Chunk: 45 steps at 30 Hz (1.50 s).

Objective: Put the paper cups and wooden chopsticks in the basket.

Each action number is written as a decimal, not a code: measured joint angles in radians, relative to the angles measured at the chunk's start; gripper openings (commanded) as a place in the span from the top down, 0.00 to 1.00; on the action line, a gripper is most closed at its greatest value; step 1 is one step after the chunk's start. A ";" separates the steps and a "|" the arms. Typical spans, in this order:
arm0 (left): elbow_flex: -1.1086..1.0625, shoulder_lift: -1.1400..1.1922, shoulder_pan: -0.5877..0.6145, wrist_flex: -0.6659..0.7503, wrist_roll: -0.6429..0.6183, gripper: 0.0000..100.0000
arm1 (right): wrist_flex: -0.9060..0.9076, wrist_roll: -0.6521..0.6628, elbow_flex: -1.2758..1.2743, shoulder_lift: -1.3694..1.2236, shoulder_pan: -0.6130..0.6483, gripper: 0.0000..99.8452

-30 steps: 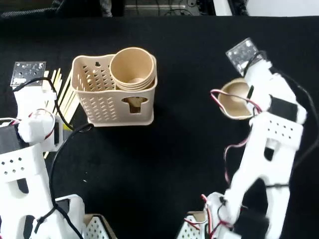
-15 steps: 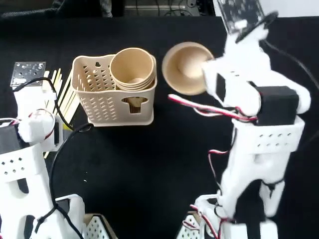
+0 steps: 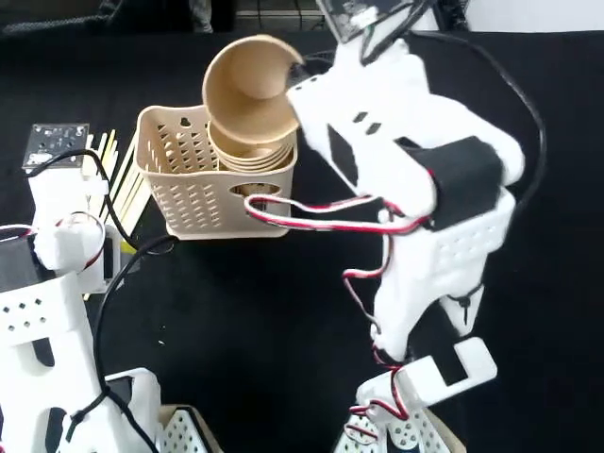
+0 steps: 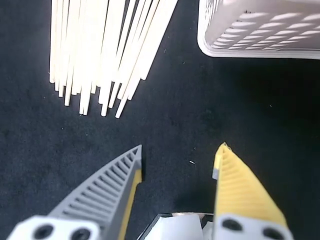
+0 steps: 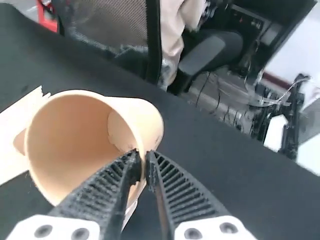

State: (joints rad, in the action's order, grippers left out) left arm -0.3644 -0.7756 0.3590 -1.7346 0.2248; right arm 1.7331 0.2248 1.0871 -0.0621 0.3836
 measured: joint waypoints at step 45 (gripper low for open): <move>-0.031 0.000 0.003 0.002 0.000 0.77 | -0.127 -0.064 -0.068 -0.293 0.112 0.91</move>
State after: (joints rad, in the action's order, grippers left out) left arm -0.3951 -0.7756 0.3621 -1.7331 0.2248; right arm 1.6057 0.1603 1.0196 -0.3552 0.4956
